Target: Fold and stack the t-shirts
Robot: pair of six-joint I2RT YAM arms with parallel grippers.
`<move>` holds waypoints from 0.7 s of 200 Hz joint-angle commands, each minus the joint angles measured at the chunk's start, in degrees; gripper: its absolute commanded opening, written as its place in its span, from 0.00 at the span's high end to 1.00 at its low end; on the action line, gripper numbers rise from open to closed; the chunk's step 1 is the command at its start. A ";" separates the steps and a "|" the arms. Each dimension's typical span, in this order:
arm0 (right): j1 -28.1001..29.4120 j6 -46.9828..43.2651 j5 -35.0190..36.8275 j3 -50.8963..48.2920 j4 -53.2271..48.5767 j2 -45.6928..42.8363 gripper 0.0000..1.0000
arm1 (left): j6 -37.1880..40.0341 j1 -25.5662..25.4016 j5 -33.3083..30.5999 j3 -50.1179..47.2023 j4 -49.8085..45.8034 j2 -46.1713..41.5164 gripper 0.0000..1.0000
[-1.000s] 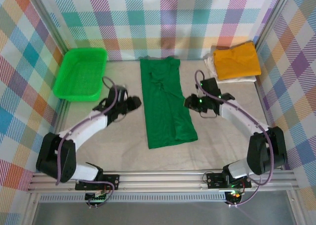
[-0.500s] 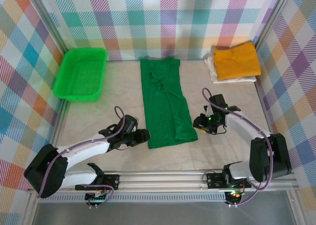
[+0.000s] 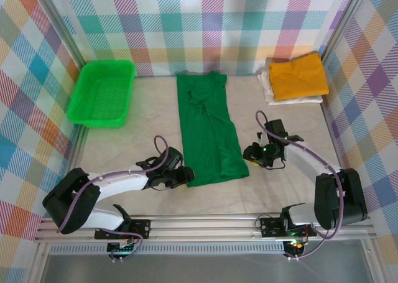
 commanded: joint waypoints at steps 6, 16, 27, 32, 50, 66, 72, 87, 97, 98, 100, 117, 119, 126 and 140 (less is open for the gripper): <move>-0.50 -0.44 -0.84 -0.76 1.01 -0.09 0.61 | -0.70 -1.26 0.64 1.55 1.62 1.49 0.53; -0.49 -0.43 -0.88 -0.85 1.28 0.26 0.61 | -0.74 -1.74 0.53 1.98 1.69 2.13 0.54; -0.50 -0.30 -0.97 -0.97 1.70 0.68 0.61 | -1.03 -2.11 1.00 2.43 2.18 3.05 0.55; -0.49 -0.31 -0.97 -1.01 1.85 0.87 0.62 | -1.12 -2.39 1.20 2.63 2.38 3.30 0.56; -0.58 -0.08 -0.97 -1.27 2.18 1.32 0.62 | -1.10 -3.29 1.50 3.34 0.98 3.94 0.58; -0.62 0.11 -1.01 -1.73 2.51 1.26 0.62 | -0.96 -3.65 1.12 3.13 0.37 3.16 0.62; -0.55 0.14 -0.97 -1.94 2.74 1.25 0.62 | -1.12 -3.74 0.79 2.93 0.63 2.70 0.62; -0.71 0.11 -0.87 -2.05 2.73 1.34 0.62 | -1.14 -4.00 -0.03 2.75 0.82 2.26 0.63; -0.77 0.16 -1.20 -2.22 2.96 1.34 0.62 | -1.06 -3.96 -0.17 2.75 1.03 2.81 0.67; -0.76 0.19 -1.26 -2.27 2.98 1.34 0.62 | -1.06 -3.94 -0.17 2.79 1.07 2.89 0.67; -0.80 0.22 -1.31 -2.35 3.01 1.34 0.62 | -1.06 -3.92 -0.15 2.82 1.18 3.02 0.68; -0.81 0.47 -1.94 -2.70 2.97 1.21 0.62 | -1.08 -4.09 0.27 2.96 2.45 4.30 0.74; -0.81 0.46 -2.05 -2.74 2.95 1.18 0.62 | -1.06 -4.11 0.20 3.00 2.45 4.47 0.76; -0.76 0.39 -2.57 -2.96 2.73 0.96 0.62 | -1.06 -4.09 0.22 3.14 2.34 4.84 0.81; -0.72 0.18 -3.39 -3.24 1.40 0.58 0.62 | -0.67 -4.10 -0.76 3.74 0.91 4.90 0.87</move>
